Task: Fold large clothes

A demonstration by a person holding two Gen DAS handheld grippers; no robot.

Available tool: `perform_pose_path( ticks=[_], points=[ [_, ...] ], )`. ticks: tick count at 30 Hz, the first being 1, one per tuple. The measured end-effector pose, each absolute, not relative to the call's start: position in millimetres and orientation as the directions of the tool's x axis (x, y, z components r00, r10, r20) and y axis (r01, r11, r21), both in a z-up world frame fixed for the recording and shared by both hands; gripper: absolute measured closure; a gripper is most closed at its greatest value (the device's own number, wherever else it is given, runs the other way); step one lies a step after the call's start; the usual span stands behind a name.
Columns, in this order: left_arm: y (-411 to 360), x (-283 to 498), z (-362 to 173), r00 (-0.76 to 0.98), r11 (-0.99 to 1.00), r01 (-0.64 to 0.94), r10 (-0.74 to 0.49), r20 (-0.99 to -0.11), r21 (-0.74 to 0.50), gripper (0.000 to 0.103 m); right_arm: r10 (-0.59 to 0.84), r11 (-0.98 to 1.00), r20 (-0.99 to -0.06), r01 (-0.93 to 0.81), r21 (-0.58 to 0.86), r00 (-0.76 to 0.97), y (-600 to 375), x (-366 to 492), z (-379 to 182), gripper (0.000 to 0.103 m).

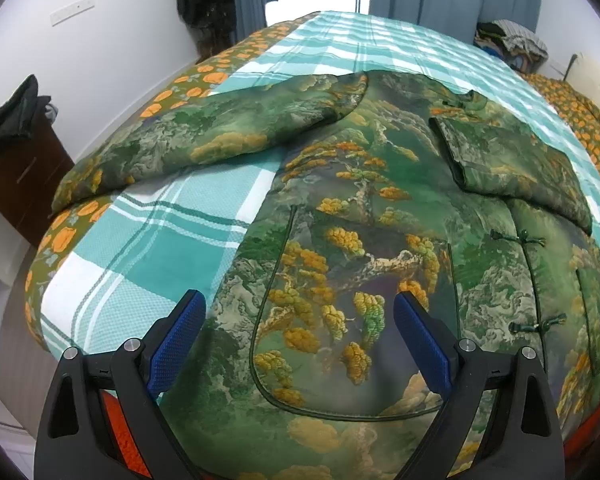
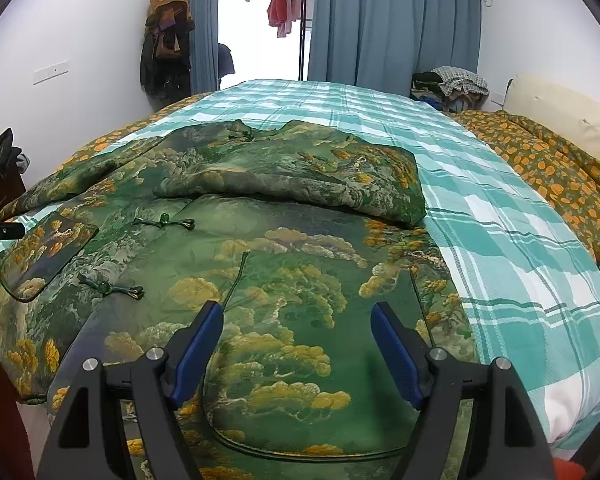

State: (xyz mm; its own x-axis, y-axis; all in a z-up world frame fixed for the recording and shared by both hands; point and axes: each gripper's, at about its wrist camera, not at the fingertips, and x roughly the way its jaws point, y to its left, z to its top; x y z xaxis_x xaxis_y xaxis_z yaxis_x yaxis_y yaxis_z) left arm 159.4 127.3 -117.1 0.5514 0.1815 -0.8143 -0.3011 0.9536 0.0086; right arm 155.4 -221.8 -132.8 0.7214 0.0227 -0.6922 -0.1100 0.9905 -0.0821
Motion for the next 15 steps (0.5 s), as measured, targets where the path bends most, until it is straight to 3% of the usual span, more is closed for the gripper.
perform_pose_path(
  ticks=[15],
  points=[
    [139, 161, -118, 0.541, 0.945, -0.327, 0.179, -0.822, -0.009, 0.007, 0.023, 0.99, -0.691, -0.111, -0.084, 0.722, -223, 155, -133, 0.025]
  ],
)
